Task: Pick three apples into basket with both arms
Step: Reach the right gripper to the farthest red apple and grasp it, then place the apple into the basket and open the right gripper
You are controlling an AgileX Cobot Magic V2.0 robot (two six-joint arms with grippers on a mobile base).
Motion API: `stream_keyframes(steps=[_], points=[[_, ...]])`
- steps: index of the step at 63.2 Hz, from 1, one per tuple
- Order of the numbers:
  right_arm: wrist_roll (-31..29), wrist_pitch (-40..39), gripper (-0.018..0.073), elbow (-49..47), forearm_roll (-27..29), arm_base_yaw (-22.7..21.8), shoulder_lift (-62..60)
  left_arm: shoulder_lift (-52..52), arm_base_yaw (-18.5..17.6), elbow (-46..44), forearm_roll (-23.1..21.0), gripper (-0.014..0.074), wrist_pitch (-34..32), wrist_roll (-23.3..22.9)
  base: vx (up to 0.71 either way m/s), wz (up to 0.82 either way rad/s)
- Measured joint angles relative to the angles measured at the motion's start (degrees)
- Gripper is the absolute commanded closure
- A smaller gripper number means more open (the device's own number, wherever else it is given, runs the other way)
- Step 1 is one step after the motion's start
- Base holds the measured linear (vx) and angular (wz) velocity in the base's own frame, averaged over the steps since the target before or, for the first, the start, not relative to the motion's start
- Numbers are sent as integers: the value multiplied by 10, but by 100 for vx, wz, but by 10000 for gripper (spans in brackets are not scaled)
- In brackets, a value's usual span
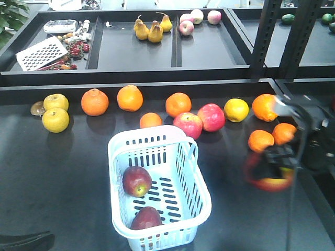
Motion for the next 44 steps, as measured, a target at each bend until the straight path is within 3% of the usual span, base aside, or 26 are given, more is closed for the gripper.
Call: stream_keyframes(steps=[16,25,34,44], points=[[22,-116,554,1,30,193,-6,0,0,0,0,603,0,0,0,0],[33,-184,487,1,37,253,48,0,0,0,0,603,0,0,0,0],[30,-230,302,1,76,267,112,0,0,0,0,603,0,0,0,0],[-22,-264,-17,1,145,267,159,0,0,0,0,603,0,0,0,0]])
